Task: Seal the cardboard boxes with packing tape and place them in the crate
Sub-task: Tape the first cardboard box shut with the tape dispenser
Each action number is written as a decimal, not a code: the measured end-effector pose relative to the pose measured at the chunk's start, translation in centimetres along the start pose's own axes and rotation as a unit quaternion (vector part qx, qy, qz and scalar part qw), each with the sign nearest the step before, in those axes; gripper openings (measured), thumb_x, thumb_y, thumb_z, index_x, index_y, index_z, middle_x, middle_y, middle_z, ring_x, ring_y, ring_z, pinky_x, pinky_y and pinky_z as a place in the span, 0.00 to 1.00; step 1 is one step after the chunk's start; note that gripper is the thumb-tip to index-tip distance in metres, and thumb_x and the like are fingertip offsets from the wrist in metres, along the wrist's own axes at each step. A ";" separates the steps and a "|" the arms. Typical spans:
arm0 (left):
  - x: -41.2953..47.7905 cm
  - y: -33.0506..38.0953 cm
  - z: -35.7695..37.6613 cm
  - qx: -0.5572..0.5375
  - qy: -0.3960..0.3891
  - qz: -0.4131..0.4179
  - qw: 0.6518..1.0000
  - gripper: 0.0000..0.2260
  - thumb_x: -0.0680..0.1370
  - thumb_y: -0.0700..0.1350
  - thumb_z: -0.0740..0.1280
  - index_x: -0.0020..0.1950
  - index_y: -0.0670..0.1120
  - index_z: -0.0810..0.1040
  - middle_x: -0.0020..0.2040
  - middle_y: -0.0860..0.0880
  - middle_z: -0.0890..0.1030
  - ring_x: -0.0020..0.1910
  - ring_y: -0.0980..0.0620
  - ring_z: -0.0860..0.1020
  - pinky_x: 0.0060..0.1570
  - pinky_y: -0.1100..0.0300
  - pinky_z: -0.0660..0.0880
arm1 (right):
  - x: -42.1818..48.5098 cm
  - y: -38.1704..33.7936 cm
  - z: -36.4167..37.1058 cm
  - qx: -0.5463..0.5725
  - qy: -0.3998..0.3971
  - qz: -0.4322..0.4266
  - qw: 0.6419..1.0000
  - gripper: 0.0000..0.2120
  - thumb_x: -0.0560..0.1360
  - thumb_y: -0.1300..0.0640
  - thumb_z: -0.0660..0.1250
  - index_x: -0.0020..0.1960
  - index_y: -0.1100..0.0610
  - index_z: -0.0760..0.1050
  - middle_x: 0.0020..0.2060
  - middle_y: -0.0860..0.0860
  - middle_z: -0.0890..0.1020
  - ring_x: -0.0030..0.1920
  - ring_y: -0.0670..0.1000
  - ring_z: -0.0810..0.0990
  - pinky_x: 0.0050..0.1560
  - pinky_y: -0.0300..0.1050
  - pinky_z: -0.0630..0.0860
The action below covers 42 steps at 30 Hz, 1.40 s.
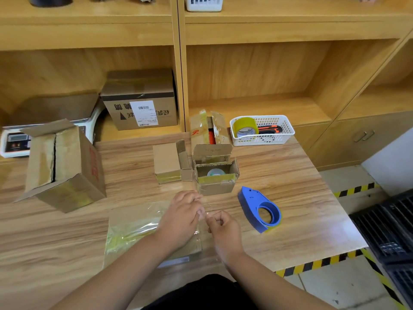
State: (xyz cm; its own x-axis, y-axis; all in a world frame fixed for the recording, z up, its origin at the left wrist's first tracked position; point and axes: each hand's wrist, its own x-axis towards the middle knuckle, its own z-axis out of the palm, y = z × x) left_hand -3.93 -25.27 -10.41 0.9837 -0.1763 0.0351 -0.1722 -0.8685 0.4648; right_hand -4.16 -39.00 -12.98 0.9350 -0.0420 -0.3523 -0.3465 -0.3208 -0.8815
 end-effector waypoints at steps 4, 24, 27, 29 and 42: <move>-1.4 -1.1 -2.2 0.011 0.023 -0.044 0.999 0.24 0.80 0.42 0.58 0.76 0.48 0.58 0.73 0.49 0.65 0.72 0.49 0.61 0.70 0.64 0.49 | -0.3 0.2 0.6 -0.064 0.008 0.006 0.998 0.15 0.75 0.50 0.68 0.31 0.52 0.71 0.24 0.43 0.75 0.31 0.44 0.73 0.56 0.55 0.72; -7.5 -6.4 -5.3 0.115 0.073 -0.198 0.971 0.26 0.76 0.52 0.53 0.65 0.36 0.73 0.61 0.39 0.77 0.61 0.38 0.73 0.64 0.43 0.67 | -0.6 1.3 1.7 -0.183 -0.028 -0.033 0.982 0.13 0.79 0.54 0.58 0.61 0.56 0.71 0.47 0.48 0.77 0.56 0.51 0.74 0.48 0.41 0.68; -8.2 -7.4 -5.4 0.096 0.091 -0.230 0.964 0.19 0.79 0.46 0.61 0.67 0.37 0.72 0.63 0.39 0.75 0.63 0.39 0.71 0.66 0.43 0.64 | -1.5 0.4 1.5 -0.085 -0.052 -0.089 0.991 0.13 0.82 0.55 0.54 0.59 0.54 0.76 0.51 0.46 0.80 0.57 0.47 0.75 0.56 0.42 0.70; -8.5 -7.9 -5.2 0.072 0.090 -0.251 0.961 0.21 0.79 0.46 0.63 0.70 0.38 0.69 0.67 0.40 0.72 0.67 0.40 0.68 0.68 0.45 0.61 | -2.1 -0.4 1.7 -0.015 -0.121 -0.062 0.991 0.18 0.83 0.52 0.51 0.68 0.54 0.71 0.63 0.45 0.76 0.65 0.43 0.71 0.64 0.35 0.65; -8.4 -8.7 -4.7 -0.097 0.073 -0.241 0.963 0.34 0.76 0.56 0.65 0.76 0.44 0.58 0.76 0.48 0.57 0.74 0.51 0.54 0.70 0.60 0.51 | -0.6 -2.1 1.3 -0.053 -0.266 -0.041 0.962 0.42 0.78 0.51 0.64 0.77 0.50 0.35 0.74 0.40 0.51 0.73 0.37 0.50 0.67 0.30 0.51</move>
State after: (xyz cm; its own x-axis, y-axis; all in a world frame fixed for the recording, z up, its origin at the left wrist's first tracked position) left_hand -10.48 -14.09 -10.58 0.9464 0.3039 -0.1091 0.3045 -0.7278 0.6145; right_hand -4.07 -37.05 -11.37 0.7773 0.4686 -0.4198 -0.2377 -0.3991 -0.8856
